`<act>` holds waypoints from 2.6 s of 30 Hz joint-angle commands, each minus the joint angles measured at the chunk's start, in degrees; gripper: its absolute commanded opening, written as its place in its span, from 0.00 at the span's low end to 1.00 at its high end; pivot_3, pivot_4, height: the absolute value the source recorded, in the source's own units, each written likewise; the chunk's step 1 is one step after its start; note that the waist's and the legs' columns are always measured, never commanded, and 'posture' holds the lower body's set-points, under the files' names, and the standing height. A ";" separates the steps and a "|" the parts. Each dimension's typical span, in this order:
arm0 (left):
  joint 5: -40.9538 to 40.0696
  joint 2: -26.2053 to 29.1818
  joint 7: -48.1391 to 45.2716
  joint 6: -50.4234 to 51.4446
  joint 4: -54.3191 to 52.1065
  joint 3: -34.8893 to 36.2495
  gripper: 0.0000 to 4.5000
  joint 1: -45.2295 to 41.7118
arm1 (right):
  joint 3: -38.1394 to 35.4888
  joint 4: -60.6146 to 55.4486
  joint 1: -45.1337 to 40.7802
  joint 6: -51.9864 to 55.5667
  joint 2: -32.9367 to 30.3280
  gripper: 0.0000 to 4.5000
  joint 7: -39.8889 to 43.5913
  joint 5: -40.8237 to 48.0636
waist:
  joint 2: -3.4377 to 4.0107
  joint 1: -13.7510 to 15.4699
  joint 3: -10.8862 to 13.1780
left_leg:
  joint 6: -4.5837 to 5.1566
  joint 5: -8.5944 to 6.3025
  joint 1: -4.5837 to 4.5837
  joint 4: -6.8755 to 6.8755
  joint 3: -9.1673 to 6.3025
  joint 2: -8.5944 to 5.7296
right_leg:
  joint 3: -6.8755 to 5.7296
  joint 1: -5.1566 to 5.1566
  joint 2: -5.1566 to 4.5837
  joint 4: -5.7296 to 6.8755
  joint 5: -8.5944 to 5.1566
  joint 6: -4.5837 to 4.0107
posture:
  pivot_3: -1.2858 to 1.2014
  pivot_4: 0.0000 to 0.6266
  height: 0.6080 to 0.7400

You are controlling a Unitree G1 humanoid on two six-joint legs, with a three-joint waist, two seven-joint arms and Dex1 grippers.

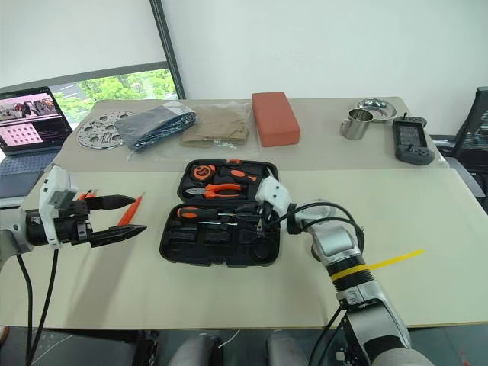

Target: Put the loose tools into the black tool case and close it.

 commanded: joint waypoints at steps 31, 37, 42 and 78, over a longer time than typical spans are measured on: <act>23.46 -16.73 35.28 19.44 28.52 -14.16 0.62 -23.50 | -15.23 -26.40 11.49 9.31 -16.57 1.00 -2.99 14.77 | -0.09 0.24 -0.04 | -0.03 0.02 -0.05 0.09 -0.13 -0.29 | 0.01 0.14 -0.07 0.00 0.01 0.03 | 0.52 0.24 1.00; 24.16 -15.52 36.20 26.86 27.38 -14.86 0.11 -23.94 | -15.41 -26.12 11.46 9.05 -16.73 1.00 -3.20 14.86 | -0.08 -0.25 -0.05 | -0.03 0.02 0.08 0.04 -0.13 -0.26 | 0.08 0.16 0.13 0.02 0.00 0.04 | 0.52 0.24 1.00; 24.45 -15.21 36.37 26.78 26.85 -14.54 0.04 -23.72 | -15.85 -25.91 11.53 9.14 -16.76 1.00 -3.18 15.17 | -0.05 -0.31 -0.07 | -0.03 0.02 0.10 0.03 -0.10 -0.24 | 0.12 0.15 0.12 0.01 0.00 0.04 | 0.52 0.24 1.00; 19.57 -10.21 -9.46 -17.42 18.19 -23.87 0.04 -31.74 | -34.84 -27.79 32.08 6.69 -22.77 1.00 10.30 31.67 | -0.13 2.01 -0.01 | -0.06 0.04 -0.34 0.05 0.13 -0.37 | 0.07 0.12 -0.07 -0.35 0.01 0.02 | 0.52 0.24 1.00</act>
